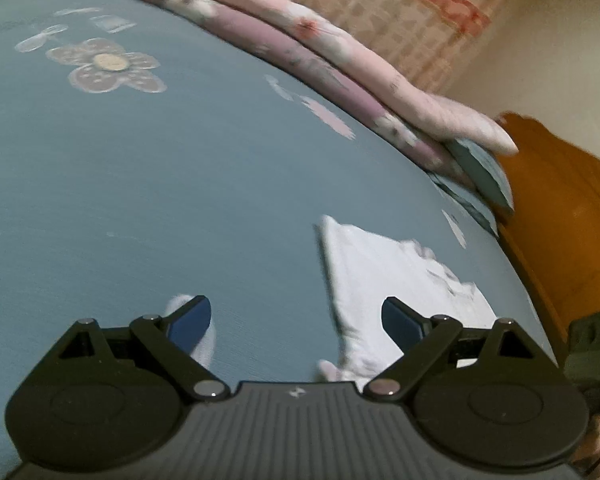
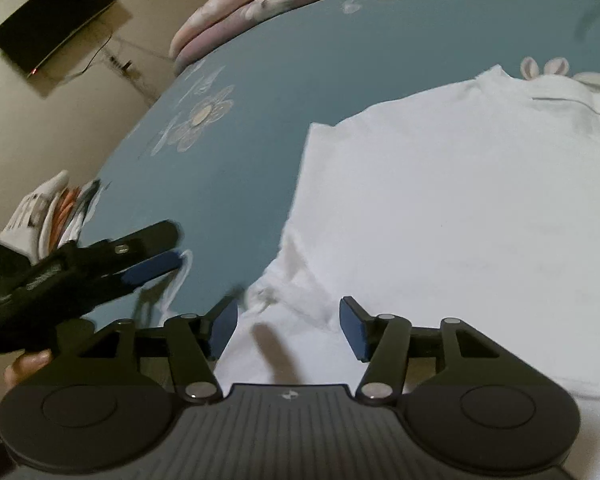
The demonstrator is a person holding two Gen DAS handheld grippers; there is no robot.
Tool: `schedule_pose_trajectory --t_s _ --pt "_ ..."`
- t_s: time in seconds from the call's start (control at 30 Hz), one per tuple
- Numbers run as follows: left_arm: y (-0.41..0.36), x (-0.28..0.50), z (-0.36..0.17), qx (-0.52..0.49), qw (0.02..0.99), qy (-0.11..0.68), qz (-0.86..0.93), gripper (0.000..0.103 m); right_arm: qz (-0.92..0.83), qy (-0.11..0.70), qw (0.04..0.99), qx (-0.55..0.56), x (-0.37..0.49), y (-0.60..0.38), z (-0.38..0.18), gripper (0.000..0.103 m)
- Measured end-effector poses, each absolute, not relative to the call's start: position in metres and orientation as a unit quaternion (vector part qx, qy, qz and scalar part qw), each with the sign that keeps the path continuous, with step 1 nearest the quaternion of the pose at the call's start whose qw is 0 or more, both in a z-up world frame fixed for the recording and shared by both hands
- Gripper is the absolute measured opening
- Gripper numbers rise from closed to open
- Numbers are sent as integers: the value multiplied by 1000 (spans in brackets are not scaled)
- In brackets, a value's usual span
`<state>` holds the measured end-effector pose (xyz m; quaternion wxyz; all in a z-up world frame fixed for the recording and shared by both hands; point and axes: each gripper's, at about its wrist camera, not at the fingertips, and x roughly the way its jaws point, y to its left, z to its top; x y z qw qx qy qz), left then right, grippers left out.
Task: Fold clothes
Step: 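Move the open right gripper back above the shirt body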
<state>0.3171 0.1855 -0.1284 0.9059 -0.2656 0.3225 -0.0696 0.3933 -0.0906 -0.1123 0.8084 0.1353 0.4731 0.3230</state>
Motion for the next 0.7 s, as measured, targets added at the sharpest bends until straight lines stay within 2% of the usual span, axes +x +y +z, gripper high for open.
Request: schedule_pose_trajectory --t_s 0.1,0.23,0.43,0.6,0.7 --pt "165 316 -123 -244 908 324 -101 92 294 438 843 111 374 -113 -92 67" --pt "135 313 -116 -217 909 325 -142 92 209 416 875 131 365 -172 -84 68" --pt "102 306 -108 -202 903 332 -185 92 116 417 873 224 374 -252 -102 73" --pt "78 301 -102 -166 905 347 -181 92 75 408 875 249 352 -284 -112 73" --pt "68 297 -97 -157 905 351 -184 92 77 389 882 253 344 -290 -105 78"
